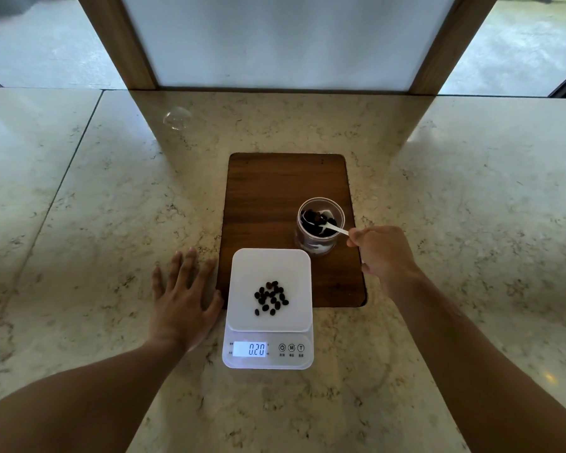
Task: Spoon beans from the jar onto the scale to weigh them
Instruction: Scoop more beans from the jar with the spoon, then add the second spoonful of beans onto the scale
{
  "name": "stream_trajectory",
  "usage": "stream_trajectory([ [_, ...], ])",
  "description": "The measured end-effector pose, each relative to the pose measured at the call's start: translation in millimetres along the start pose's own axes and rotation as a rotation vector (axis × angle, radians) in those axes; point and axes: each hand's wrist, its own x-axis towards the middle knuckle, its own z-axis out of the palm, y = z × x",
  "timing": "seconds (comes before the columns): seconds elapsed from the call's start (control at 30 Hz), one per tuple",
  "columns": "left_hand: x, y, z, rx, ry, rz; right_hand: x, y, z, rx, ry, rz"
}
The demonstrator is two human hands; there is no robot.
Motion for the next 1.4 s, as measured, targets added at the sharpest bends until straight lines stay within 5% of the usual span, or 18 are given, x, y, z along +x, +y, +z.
stream_trajectory([
  [0.3,0,1,-1,0.010,-0.010,-0.004,-2,6,-5,-0.025,0.085,-0.009],
  [0.77,0,3,-2,0.013,0.005,-0.013,-22,1,-6,0.029,-0.042,-0.163],
  [1.4,1,0,3,0.017,0.021,-0.014,-48,68,39,-0.063,-0.153,-0.097],
])
